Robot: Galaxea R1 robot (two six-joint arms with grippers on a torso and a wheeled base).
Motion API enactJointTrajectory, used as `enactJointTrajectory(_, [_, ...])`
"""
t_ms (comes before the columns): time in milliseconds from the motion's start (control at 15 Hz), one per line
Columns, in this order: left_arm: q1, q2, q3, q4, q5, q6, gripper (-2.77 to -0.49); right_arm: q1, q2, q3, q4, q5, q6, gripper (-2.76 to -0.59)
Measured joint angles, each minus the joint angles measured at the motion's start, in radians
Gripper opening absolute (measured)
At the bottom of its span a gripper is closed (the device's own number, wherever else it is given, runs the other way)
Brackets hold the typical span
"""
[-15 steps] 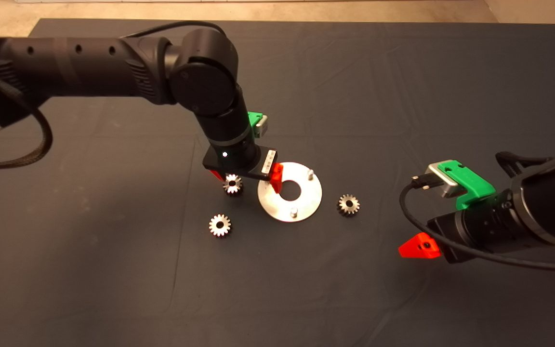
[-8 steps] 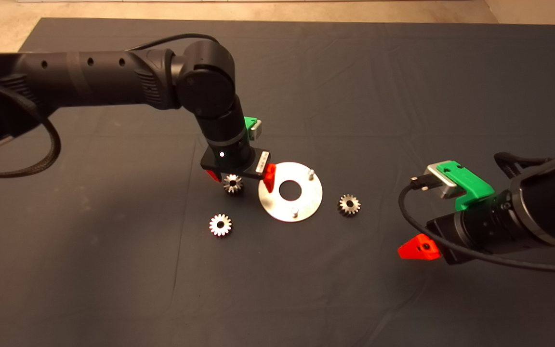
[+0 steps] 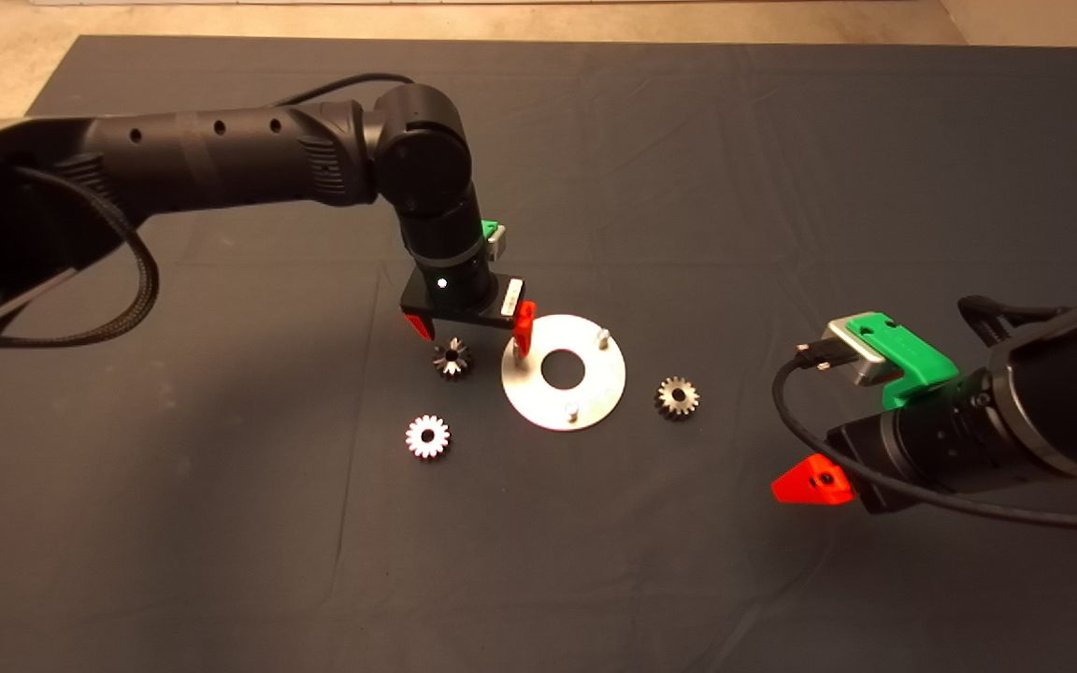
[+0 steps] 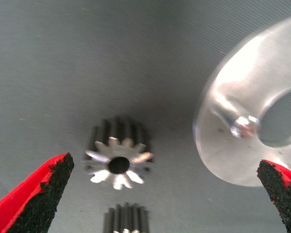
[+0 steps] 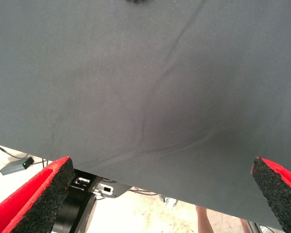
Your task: Install three planetary gears onto the carrier pins
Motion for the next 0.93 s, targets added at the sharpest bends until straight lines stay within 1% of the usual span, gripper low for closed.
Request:
enactJointTrajectory(200, [0.000,-0.011,-0.003,0.001,0.006,0.000,-0.50,0.000,0.000,0.000,0.000,0.000,0.000,-0.61])
enactJointTrajectory(333, [0.000,-0.011,-0.003,0.003,0.006,0.000,-0.50,0.000,0.000,0.000,0.000,0.000,0.000,-0.61])
enactJointTrajectory(467, [0.002,-0.009,-0.003,0.018,0.005,0.000,-0.50,0.000,0.000,0.000,0.000,0.000,0.000,-0.61])
enactJointTrajectory(600, [0.013,-0.011,-0.003,0.026,0.007,0.000,-0.50,0.000,0.000,0.000,0.000,0.000,0.000,-0.61])
enactJointTrajectory(667, [0.022,-0.012,-0.003,0.033,0.009,0.000,-0.50,0.000,0.000,0.000,0.000,0.000,0.000,-0.61])
enactJointTrajectory(733, [0.034,-0.012,-0.003,0.048,0.009,0.000,-0.50,0.000,0.000,0.000,0.000,0.000,0.000,-0.61])
enactJointTrajectory(800, [0.045,-0.012,-0.003,0.054,0.009,0.000,-0.50,0.000,0.000,0.000,0.000,0.000,0.000,-0.61])
enactJointTrajectory(933, [0.053,-0.012,-0.003,0.055,0.009,0.000,-0.50,0.000,0.000,0.000,0.000,0.000,0.000,-0.61])
